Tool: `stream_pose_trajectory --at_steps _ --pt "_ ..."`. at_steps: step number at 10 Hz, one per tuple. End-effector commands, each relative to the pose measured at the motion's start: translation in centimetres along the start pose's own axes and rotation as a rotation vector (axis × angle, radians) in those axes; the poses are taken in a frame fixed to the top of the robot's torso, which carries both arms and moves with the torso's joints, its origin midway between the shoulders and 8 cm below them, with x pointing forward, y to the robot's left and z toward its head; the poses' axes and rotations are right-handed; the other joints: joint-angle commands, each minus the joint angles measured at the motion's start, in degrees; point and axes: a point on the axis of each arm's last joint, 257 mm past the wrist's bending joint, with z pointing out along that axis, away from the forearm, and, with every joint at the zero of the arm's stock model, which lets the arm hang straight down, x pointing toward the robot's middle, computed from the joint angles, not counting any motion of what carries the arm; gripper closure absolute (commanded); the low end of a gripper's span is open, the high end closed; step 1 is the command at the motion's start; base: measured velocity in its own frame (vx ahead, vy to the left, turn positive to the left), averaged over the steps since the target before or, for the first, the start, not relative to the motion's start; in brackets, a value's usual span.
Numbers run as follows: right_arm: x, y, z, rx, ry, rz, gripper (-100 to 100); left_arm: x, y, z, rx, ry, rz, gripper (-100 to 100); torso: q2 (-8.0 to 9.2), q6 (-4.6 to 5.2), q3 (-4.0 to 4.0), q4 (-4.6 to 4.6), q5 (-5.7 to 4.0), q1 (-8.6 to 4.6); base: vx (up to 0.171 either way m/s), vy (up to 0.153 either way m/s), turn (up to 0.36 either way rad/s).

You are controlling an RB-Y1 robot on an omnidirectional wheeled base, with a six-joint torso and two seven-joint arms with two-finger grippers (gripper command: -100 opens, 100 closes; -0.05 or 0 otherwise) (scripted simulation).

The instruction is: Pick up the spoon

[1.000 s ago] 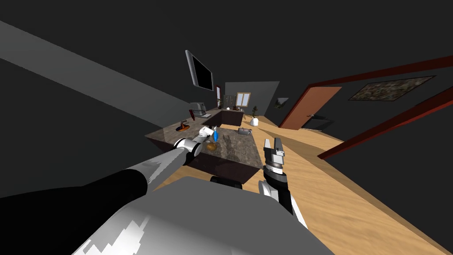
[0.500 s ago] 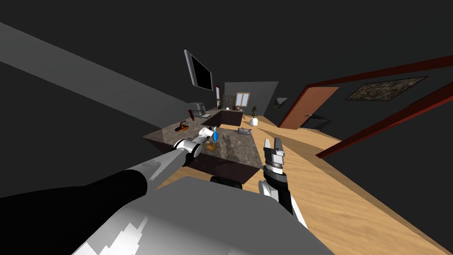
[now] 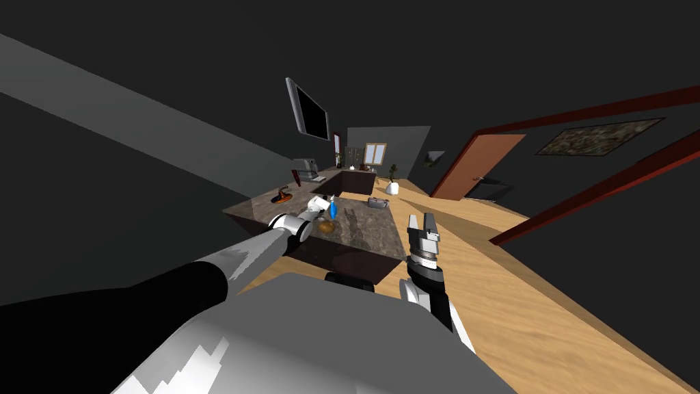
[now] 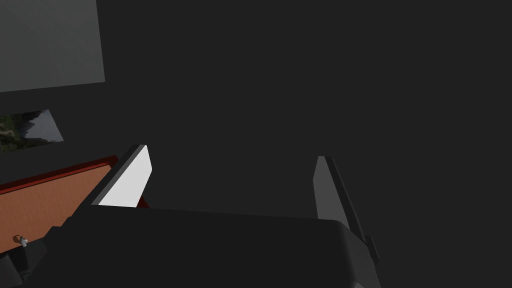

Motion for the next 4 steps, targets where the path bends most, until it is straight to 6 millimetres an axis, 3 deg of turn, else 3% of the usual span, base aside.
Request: stream_pose_trajectory --at_steps 1,3,4 --pt "0.00 0.00 0.00 0.000 0.000 0.000 0 -0.17 -0.16 -0.55 -0.001 0.001 0.001 100 0.00 0.00 0.00 0.00 0.00 0.00 -0.010 -0.013 0.037" --pt "0.00 0.00 0.00 0.000 0.000 0.000 0 -0.43 -0.27 -0.87 0.003 -0.001 0.000 100 0.05 -0.01 0.03 0.00 0.00 -0.02 -0.007 -0.010 0.028" --pt "0.00 0.00 0.00 0.000 0.000 0.000 0 -0.47 -0.22 -0.96 0.000 0.000 0.000 0 0.03 0.00 0.00 -0.02 0.02 0.02 0.000 0.000 0.000"
